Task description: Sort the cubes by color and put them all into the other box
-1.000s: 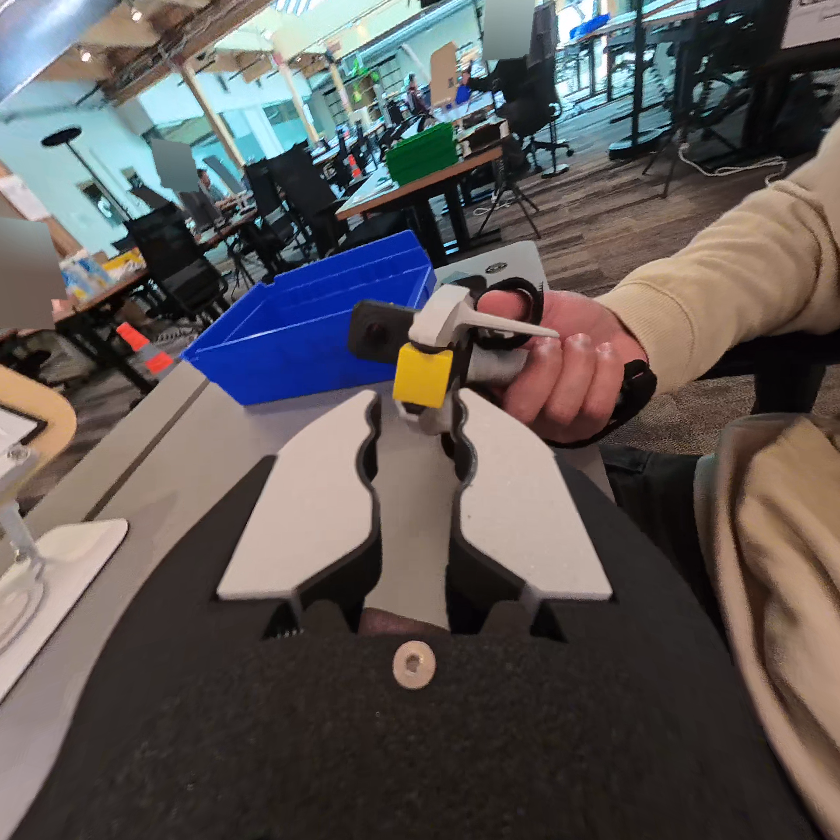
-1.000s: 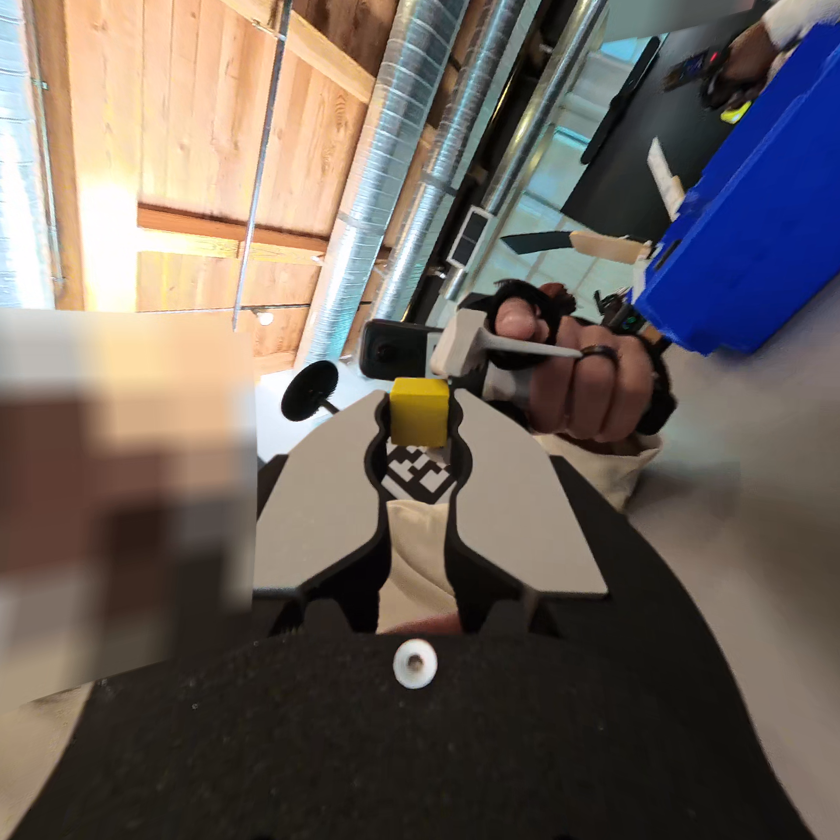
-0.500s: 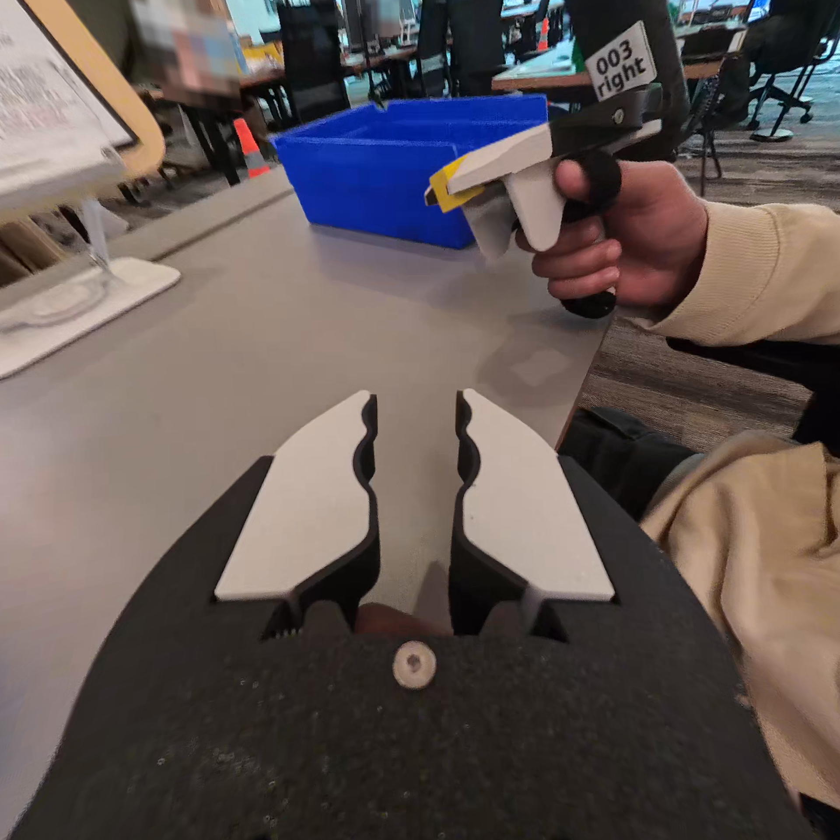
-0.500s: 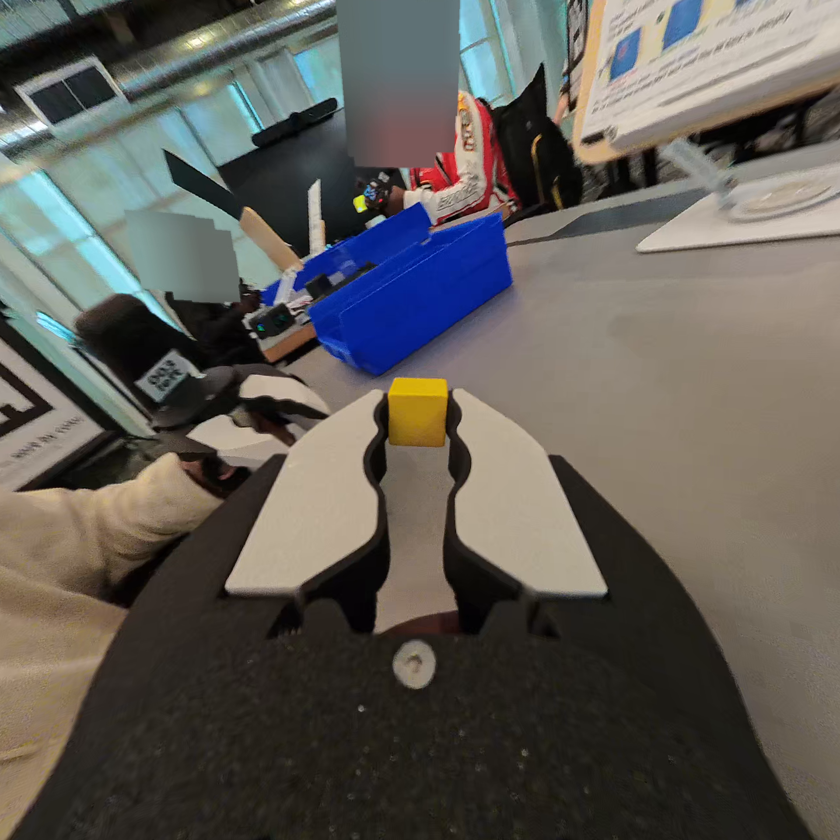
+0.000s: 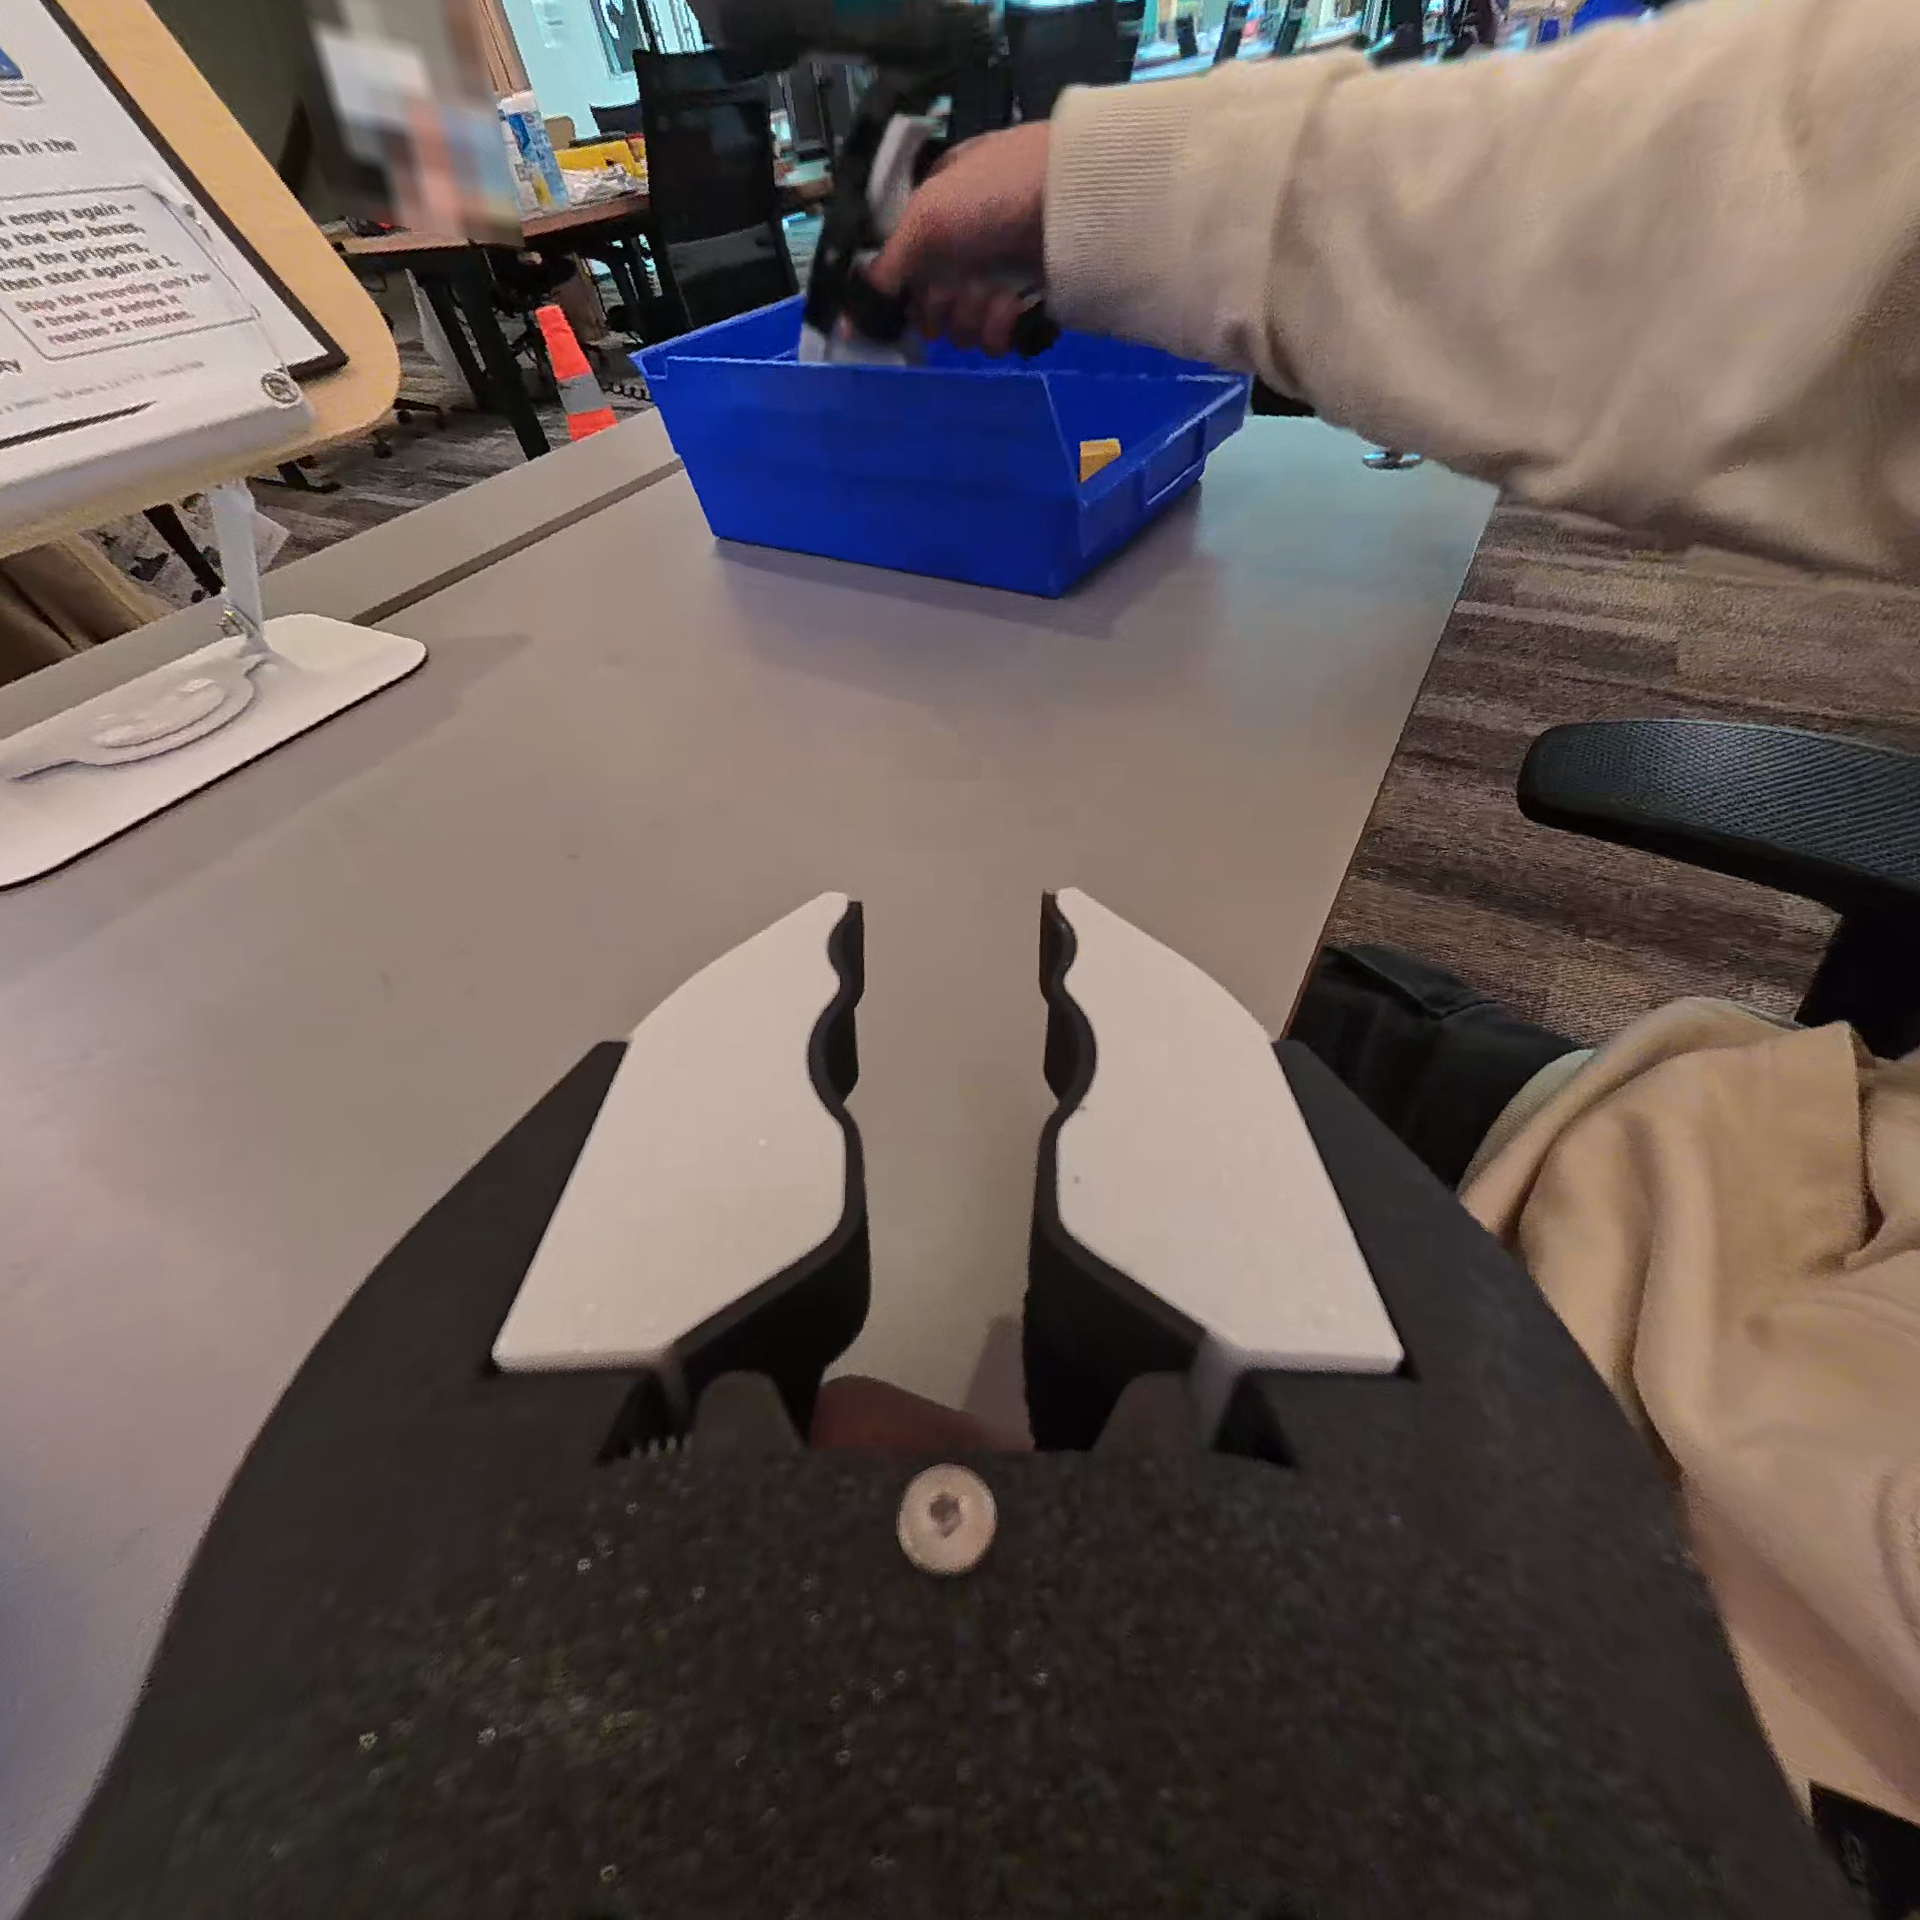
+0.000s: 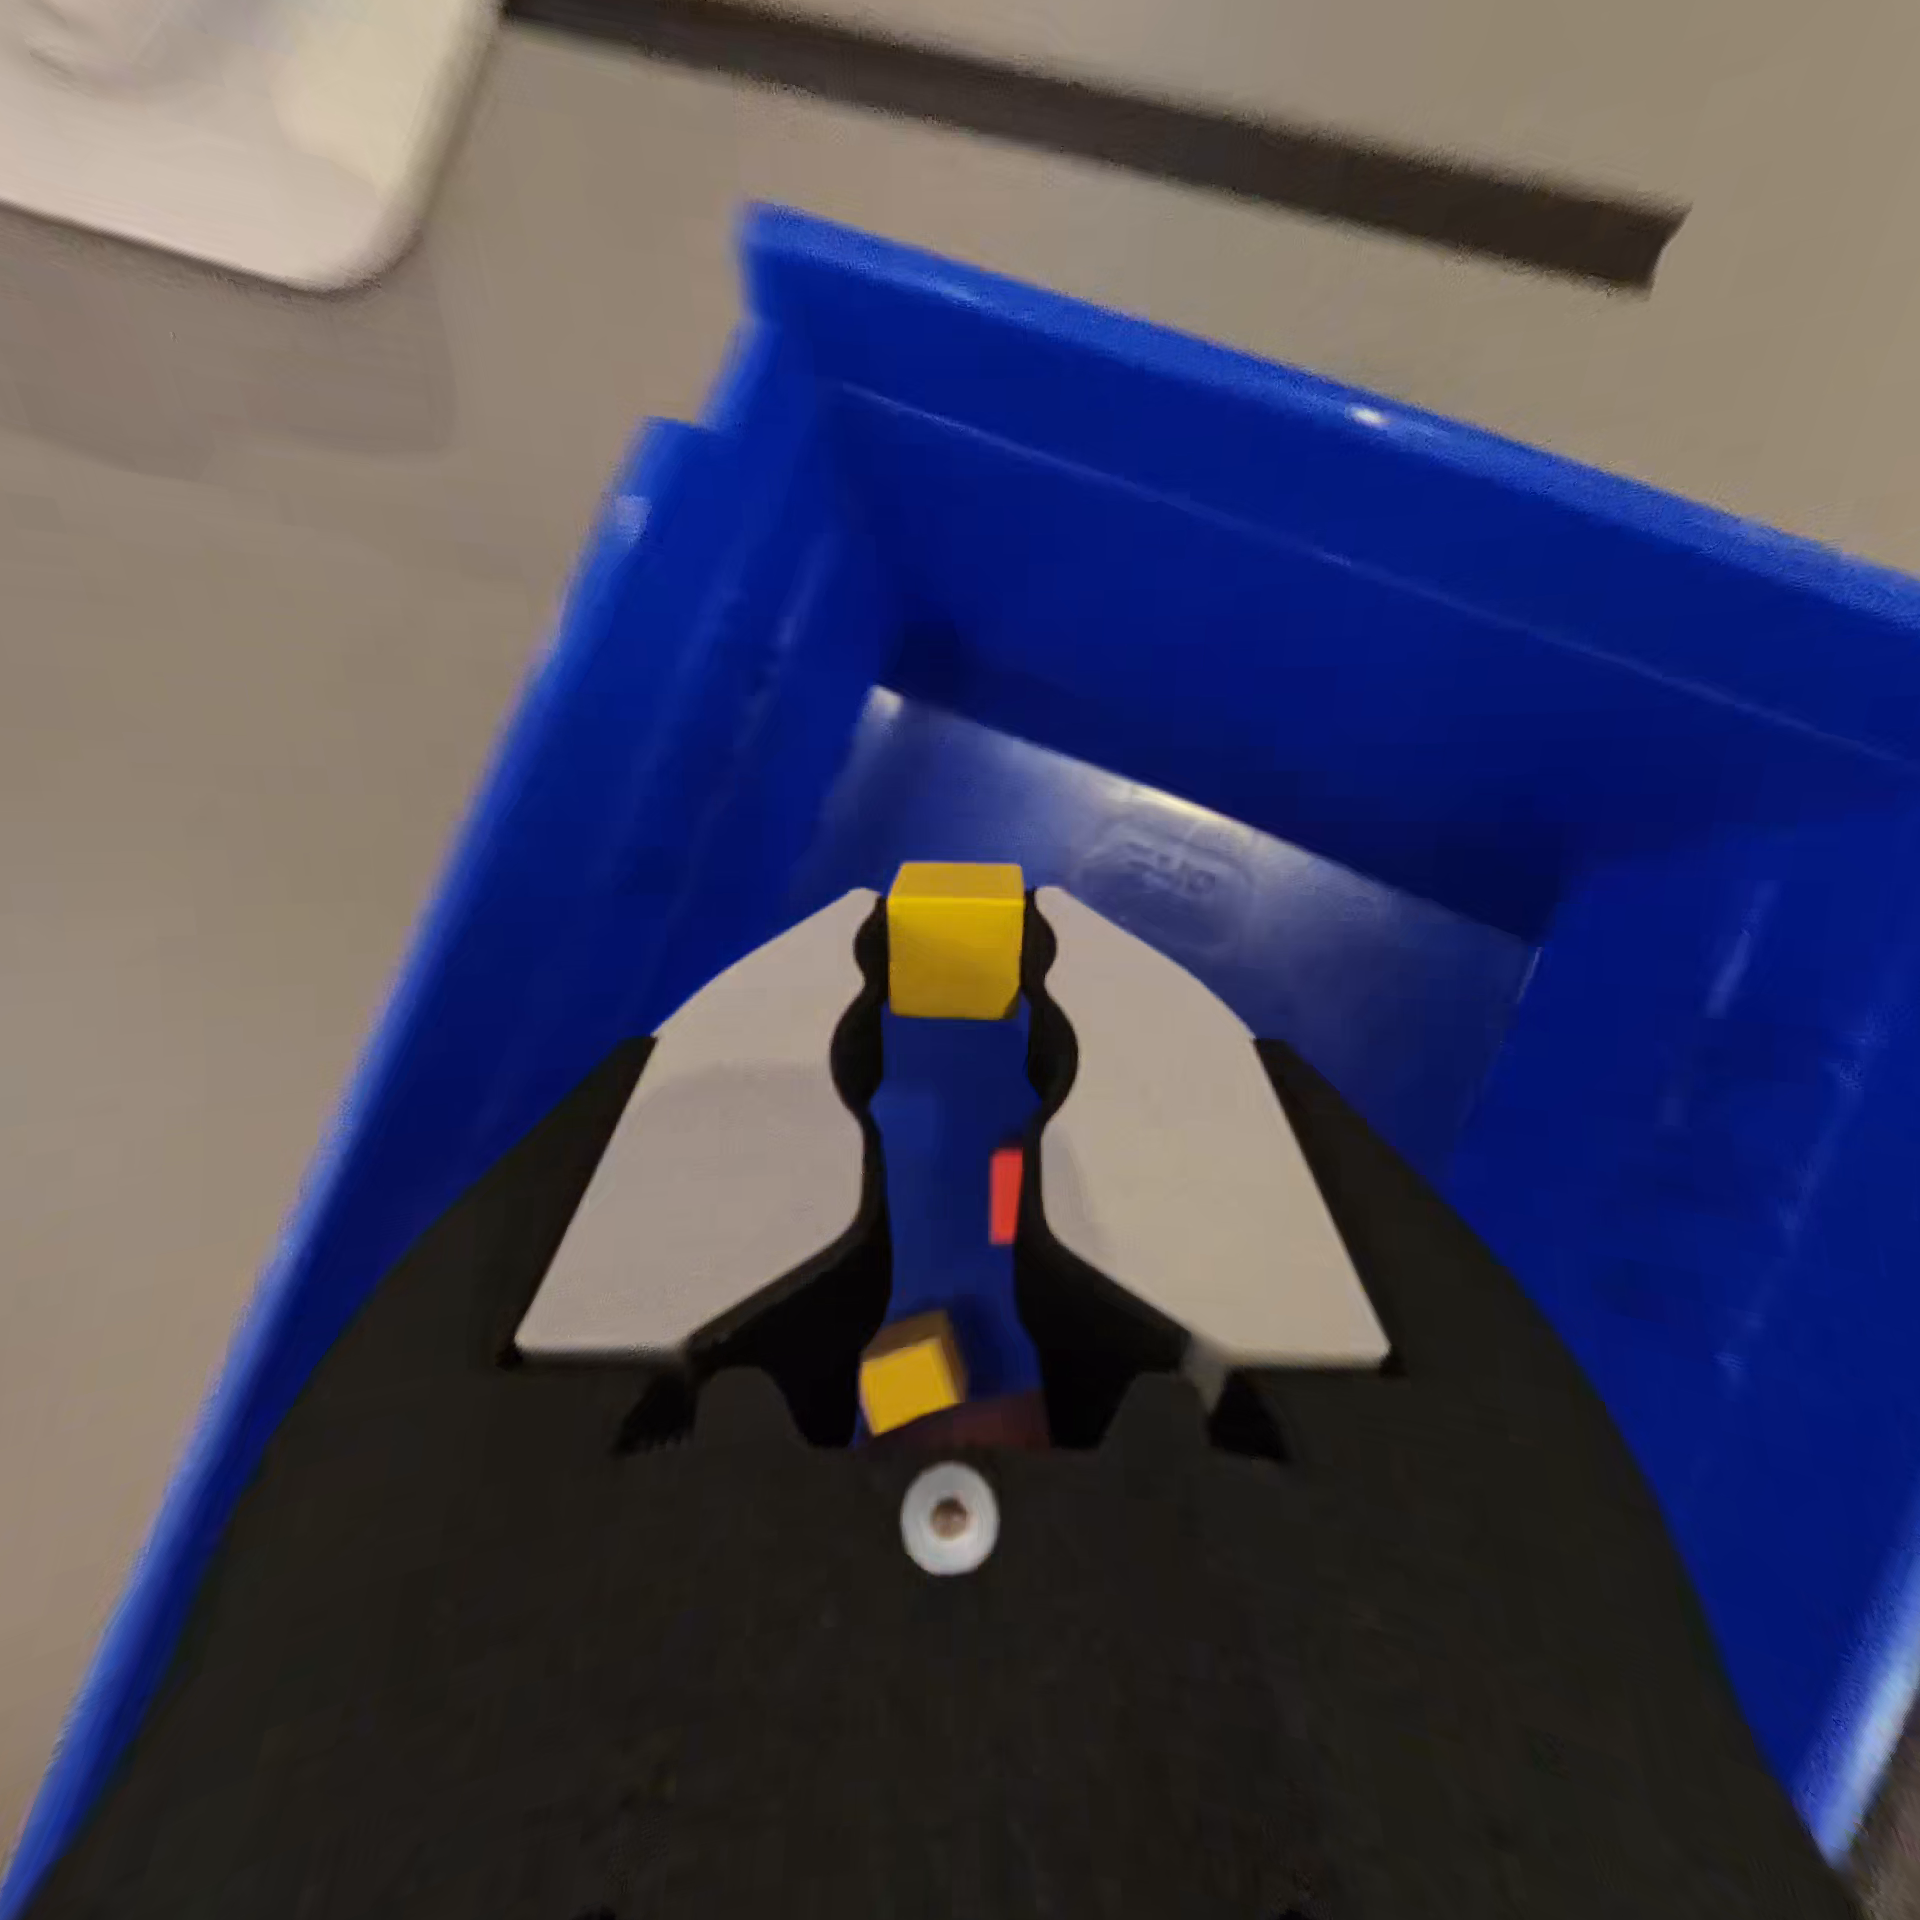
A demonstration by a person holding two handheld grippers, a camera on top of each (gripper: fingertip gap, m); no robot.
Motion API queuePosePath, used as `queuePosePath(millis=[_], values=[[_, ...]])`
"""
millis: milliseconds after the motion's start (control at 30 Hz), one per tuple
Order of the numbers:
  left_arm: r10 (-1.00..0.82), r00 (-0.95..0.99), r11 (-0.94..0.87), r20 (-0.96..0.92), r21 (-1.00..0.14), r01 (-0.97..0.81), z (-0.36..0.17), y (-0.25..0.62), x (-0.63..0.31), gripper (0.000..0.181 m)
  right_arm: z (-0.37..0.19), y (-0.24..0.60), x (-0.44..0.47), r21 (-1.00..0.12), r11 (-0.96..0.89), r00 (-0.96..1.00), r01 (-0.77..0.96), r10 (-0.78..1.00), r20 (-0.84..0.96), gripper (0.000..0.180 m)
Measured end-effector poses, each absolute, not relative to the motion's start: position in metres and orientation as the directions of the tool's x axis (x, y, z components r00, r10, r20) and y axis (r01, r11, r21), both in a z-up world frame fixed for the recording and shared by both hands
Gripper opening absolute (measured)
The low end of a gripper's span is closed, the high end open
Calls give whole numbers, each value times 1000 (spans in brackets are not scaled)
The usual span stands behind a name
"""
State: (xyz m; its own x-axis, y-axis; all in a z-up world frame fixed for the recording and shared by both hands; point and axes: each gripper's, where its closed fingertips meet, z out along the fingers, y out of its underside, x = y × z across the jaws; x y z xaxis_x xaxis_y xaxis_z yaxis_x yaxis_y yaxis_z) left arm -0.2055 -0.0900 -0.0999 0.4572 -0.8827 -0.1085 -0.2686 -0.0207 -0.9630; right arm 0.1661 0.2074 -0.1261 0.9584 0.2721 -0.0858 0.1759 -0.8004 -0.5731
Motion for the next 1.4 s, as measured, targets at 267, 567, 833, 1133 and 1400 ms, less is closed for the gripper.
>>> queuePosePath(millis=[267, 567, 833, 1133, 1400], values=[[-869, 466, 8, -165, -947, -320, -107, -94, -211, 33, -187, 246, 154, -385, -883, 950, 270, 309, -41, 26], [-808, 580, -84, -108, -952, -294, -106, -74, -234, 32, -12, 129, 93, -937, -348, 903, -34, 391, -179, 40], [-741, 672, -231, 10, -943, -241, -121, -51, -248, 36, -116, -49, -74, -922, -351, 763, 163, 637, -107, 46], [-700, 711, -235, 74, -963, -131, -107, -44, -255, 51, -137, -51, -92, -907, -348, 728, 238, 681, -70, 46], [-677, 736, -209, -5, -958, -198, -103, -39, -264, 49, -137, -56, -90, -908, -350, 700, 232, 708, -94, 42]])
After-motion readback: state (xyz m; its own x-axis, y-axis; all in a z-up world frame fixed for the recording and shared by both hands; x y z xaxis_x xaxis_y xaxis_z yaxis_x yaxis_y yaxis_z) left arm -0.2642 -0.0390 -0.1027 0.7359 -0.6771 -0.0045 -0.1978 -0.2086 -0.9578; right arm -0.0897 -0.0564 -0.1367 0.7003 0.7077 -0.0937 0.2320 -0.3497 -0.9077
